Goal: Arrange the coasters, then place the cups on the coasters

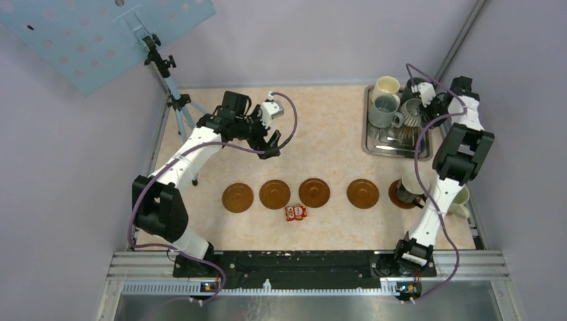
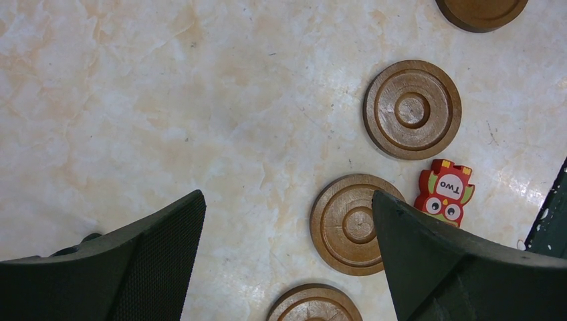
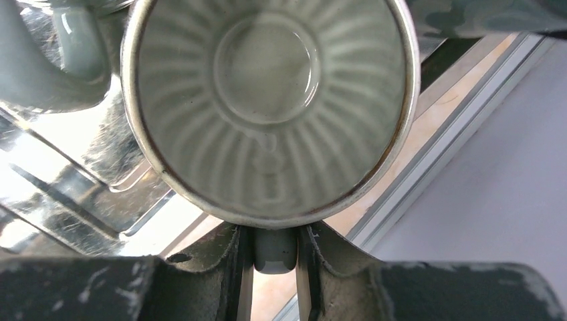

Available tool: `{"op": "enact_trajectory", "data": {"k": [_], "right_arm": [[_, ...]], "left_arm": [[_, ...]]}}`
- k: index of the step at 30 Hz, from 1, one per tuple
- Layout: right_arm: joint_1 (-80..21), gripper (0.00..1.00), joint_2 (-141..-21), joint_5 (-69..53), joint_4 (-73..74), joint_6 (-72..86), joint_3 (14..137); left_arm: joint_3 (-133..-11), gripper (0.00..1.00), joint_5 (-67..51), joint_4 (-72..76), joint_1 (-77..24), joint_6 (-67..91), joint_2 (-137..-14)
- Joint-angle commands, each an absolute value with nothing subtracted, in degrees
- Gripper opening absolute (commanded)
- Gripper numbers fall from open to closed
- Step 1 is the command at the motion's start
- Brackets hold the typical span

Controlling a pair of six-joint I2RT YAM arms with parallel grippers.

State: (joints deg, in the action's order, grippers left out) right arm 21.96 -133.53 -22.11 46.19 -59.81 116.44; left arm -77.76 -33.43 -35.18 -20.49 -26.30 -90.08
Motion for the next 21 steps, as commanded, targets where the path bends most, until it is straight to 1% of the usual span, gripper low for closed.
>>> {"op": "enact_trajectory", "data": {"k": [1, 8, 11, 16, 21], "right_arm": [[23.91, 0.0, -125.3, -25.2, 46.03, -57.11, 112.03], [25.32, 0.0, -114.9, -27.94, 41.15, -51.34, 104.32], [25.29, 0.0, -110.12, -29.06, 38.2, -48.06, 101.58], [24.73, 0.0, -104.93, -32.02, 36.16, -41.74, 101.27], [19.61, 0.0, -99.64, -32.27, 37.02, -36.34, 101.86]], "left_arm": [[-78.01, 0.99, -34.47, -33.18, -20.15, -25.15, -86.94], [-76.31, 0.99, -34.41, -29.12, -19.54, -20.04, -85.52], [-75.78, 0.99, -36.17, -28.06, -19.56, -19.16, -84.24], [-73.84, 0.99, -35.68, -24.48, -19.45, -16.55, -80.84], [-72.98, 0.99, -33.47, -22.91, -18.75, -12.7, -77.25]]}}
